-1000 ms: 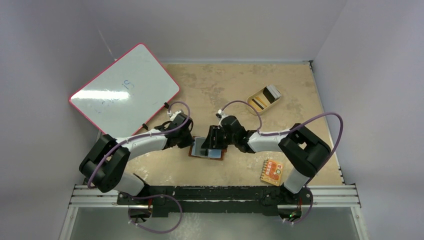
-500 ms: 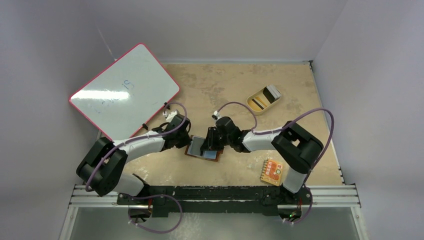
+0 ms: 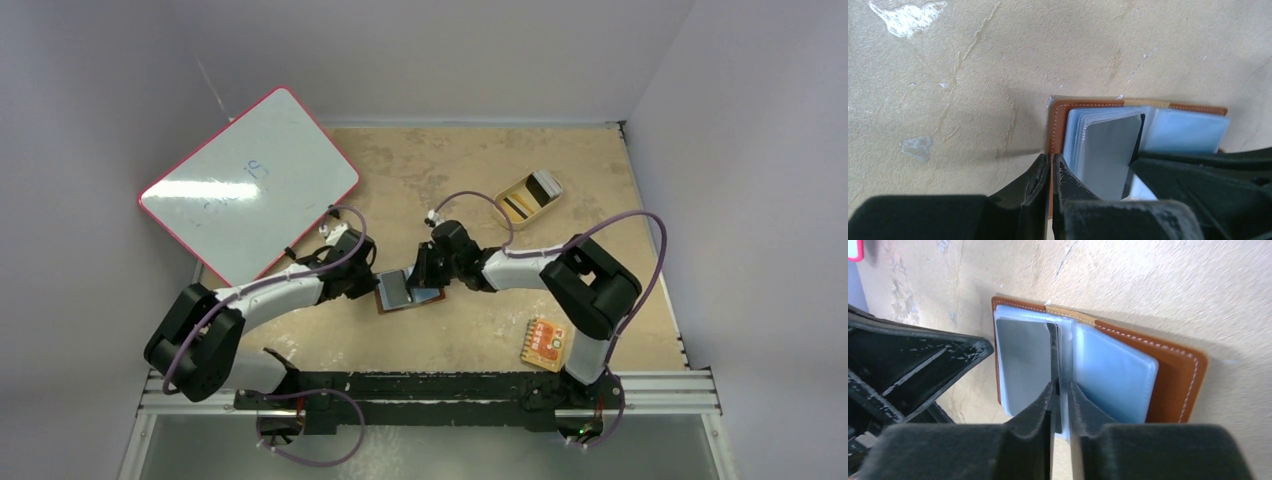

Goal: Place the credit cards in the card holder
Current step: Insert the credit card into the card holder, then pick up the credit card from the storage box.

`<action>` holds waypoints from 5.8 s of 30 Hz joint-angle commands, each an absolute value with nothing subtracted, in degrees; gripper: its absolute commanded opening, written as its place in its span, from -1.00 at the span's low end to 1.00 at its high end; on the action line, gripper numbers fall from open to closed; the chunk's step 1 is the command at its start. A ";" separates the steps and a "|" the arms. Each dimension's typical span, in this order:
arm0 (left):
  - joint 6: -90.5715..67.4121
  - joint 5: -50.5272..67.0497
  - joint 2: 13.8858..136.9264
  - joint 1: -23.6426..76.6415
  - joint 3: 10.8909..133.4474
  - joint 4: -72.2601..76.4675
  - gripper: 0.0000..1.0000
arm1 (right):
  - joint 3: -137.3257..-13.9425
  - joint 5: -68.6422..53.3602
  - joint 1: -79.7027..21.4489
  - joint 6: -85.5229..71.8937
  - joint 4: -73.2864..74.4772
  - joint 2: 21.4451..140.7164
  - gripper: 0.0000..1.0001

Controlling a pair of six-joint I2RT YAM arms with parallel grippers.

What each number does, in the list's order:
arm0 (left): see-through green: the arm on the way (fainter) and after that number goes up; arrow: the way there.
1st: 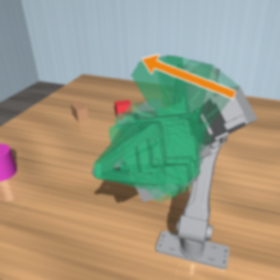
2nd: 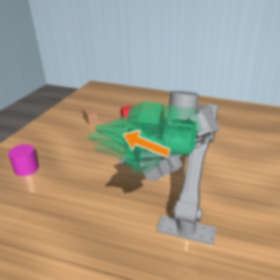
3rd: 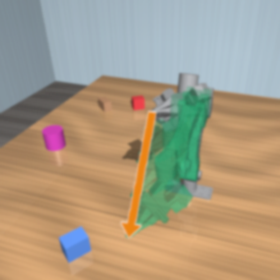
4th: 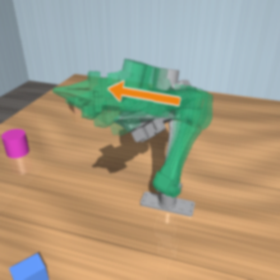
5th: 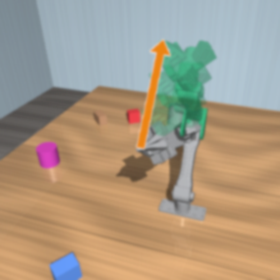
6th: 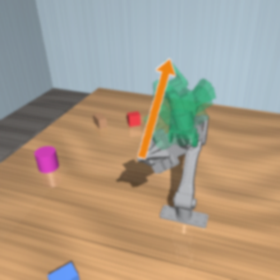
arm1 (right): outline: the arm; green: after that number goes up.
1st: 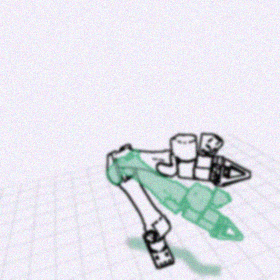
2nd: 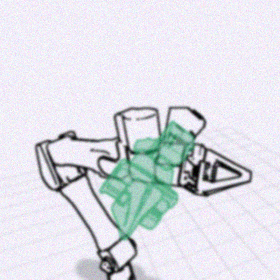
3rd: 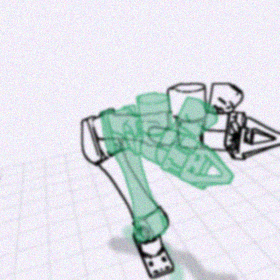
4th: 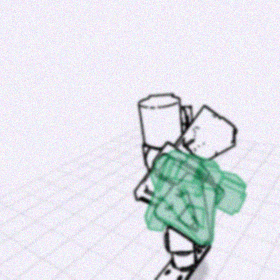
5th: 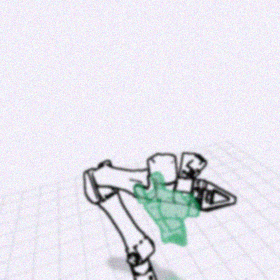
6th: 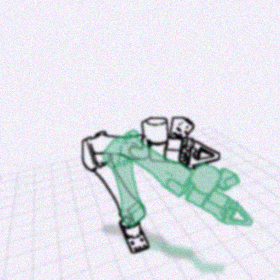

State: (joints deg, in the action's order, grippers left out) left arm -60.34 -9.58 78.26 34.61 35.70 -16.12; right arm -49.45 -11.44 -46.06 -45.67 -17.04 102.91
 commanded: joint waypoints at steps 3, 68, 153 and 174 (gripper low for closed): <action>-58.87 -6.93 74.02 33.88 37.44 -17.10 -0.82 | -52.31 -11.25 -44.78 -39.38 -13.65 99.19 -0.44; -60.78 2.52 79.75 33.93 30.97 -5.32 -1.00 | -54.03 1.37 -49.42 -33.54 -3.82 99.34 -1.00; -34.53 -3.86 57.84 33.89 49.50 -32.59 0.28 | -87.58 34.07 -10.90 15.83 9.60 114.48 -0.29; -34.96 -4.01 57.93 33.93 49.34 -32.56 0.28 | -88.85 29.31 -10.89 9.99 15.87 111.49 -1.00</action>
